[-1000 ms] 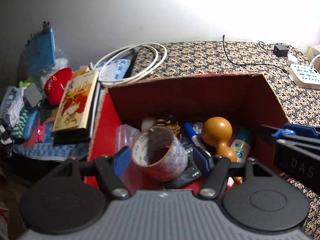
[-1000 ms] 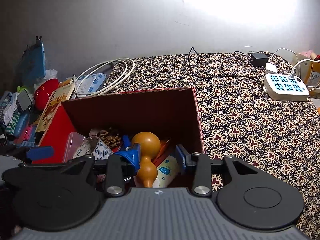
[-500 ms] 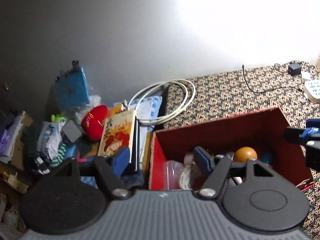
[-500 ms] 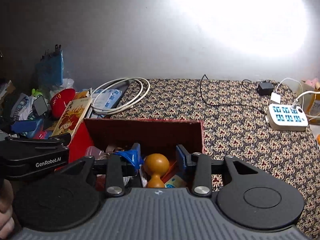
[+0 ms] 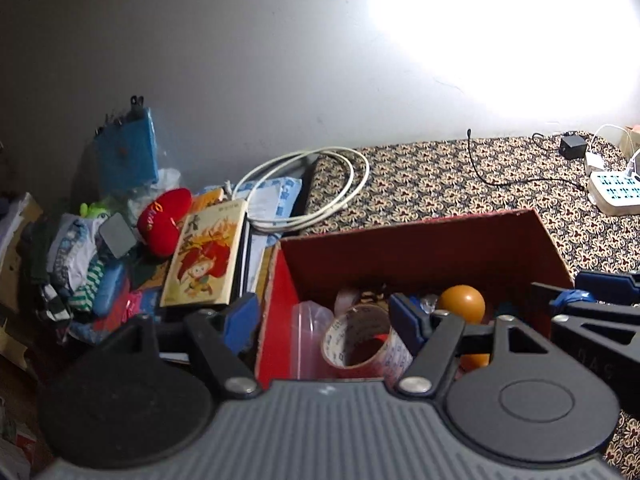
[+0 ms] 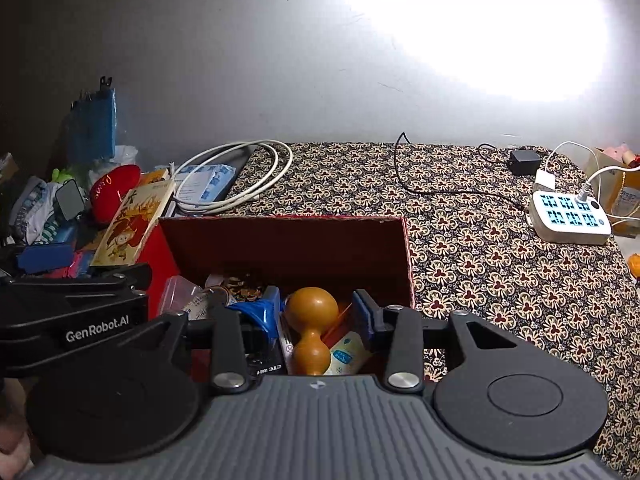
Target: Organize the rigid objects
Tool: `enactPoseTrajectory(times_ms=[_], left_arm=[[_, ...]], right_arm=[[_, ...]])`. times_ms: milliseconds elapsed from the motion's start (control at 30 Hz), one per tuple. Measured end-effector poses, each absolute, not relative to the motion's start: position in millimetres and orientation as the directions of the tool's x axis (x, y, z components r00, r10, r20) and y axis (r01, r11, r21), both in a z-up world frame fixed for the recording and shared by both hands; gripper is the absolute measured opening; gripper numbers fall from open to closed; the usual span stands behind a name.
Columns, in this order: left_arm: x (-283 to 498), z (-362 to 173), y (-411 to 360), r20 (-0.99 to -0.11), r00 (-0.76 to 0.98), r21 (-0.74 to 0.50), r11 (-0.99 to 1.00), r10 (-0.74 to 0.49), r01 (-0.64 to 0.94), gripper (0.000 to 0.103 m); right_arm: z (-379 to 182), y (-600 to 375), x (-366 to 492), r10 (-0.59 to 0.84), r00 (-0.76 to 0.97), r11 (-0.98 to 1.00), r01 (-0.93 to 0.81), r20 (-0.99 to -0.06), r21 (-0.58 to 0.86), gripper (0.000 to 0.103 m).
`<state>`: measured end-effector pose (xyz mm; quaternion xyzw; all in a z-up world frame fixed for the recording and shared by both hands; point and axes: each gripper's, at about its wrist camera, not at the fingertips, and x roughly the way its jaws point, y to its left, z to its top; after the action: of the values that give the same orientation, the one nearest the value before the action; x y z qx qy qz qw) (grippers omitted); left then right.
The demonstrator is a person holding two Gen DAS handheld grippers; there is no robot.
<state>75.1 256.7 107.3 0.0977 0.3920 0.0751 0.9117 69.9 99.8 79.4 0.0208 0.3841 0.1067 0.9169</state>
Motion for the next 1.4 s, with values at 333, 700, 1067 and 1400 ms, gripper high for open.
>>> enactPoseTrajectory(times_ms=[333, 700, 1067, 1400], left_arm=[[86.8, 82.9, 268.5, -0.745, 0.632, 0.211, 0.974, 0.213, -0.079, 0.071], [100.7, 54.8, 278.5, -0.792, 0.579, 0.183, 0.980, 0.195, -0.079, 0.071], [110.1, 29.6, 280.0, -0.821, 0.543, 0.177, 0.983, 0.178, -0.055, 0.071], [119.4, 18.1, 282.6, -0.827, 0.538, 0.164, 0.985, 0.163, -0.047, 0.071]], right_arm=[[63.0, 100.3, 78.8, 0.204, 0.660, 0.979, -0.148, -0.723, 0.141, 0.024], [45.2, 103.0, 93.2, 0.206, 0.623, 0.978, -0.145, -0.755, 0.147, 0.024], [28.2, 101.2, 103.0, 0.188, 0.598, 0.982, -0.141, -0.779, 0.129, 0.025], [14.9, 100.6, 111.4, 0.163, 0.577, 0.986, -0.131, -0.800, 0.106, 0.025]])
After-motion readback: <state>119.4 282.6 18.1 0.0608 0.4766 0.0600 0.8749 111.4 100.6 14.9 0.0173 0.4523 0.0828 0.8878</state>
